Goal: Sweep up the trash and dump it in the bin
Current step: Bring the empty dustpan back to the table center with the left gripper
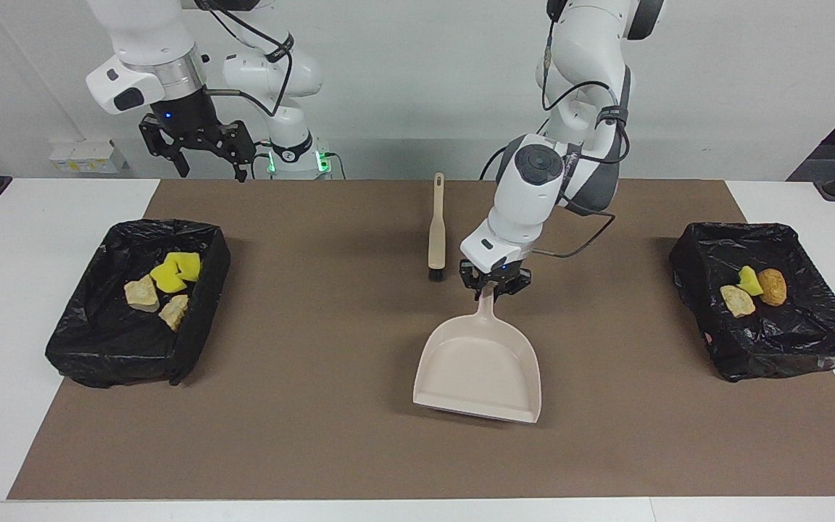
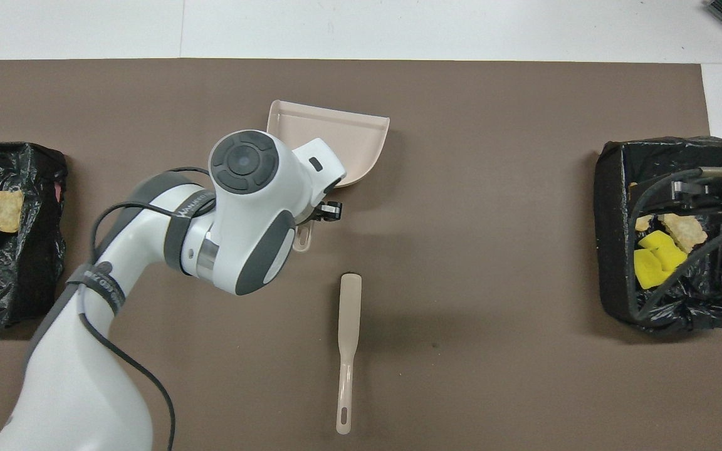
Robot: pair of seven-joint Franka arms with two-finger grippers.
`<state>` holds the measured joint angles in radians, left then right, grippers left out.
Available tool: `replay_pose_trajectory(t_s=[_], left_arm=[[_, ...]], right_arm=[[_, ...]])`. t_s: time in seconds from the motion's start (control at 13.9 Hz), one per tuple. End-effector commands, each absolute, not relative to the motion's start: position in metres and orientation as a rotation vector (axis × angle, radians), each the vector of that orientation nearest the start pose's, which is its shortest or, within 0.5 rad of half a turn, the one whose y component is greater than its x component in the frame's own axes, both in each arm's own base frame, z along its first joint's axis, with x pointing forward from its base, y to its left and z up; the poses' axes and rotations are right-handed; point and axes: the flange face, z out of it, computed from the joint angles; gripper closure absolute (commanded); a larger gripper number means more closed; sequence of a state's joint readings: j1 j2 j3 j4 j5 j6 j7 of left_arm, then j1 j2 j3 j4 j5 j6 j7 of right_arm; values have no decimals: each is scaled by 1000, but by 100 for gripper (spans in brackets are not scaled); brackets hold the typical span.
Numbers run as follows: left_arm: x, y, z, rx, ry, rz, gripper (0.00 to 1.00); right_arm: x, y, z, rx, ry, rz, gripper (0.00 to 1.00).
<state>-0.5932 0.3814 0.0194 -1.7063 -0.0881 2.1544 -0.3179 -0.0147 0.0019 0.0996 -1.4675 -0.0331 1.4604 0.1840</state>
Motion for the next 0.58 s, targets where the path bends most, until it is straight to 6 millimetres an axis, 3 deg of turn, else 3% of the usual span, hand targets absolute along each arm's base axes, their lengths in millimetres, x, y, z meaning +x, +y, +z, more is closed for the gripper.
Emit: replay_pose_trajectory(t_s=[0.0,0.5], left_arm=[[543,-400,348,-3187,260,-56,100],[541,-404,353,-3207,104,-68,100]], right_arm=[[542,43,662,-3152,187,9,0],[541,43,662,-3153,177,13,0]])
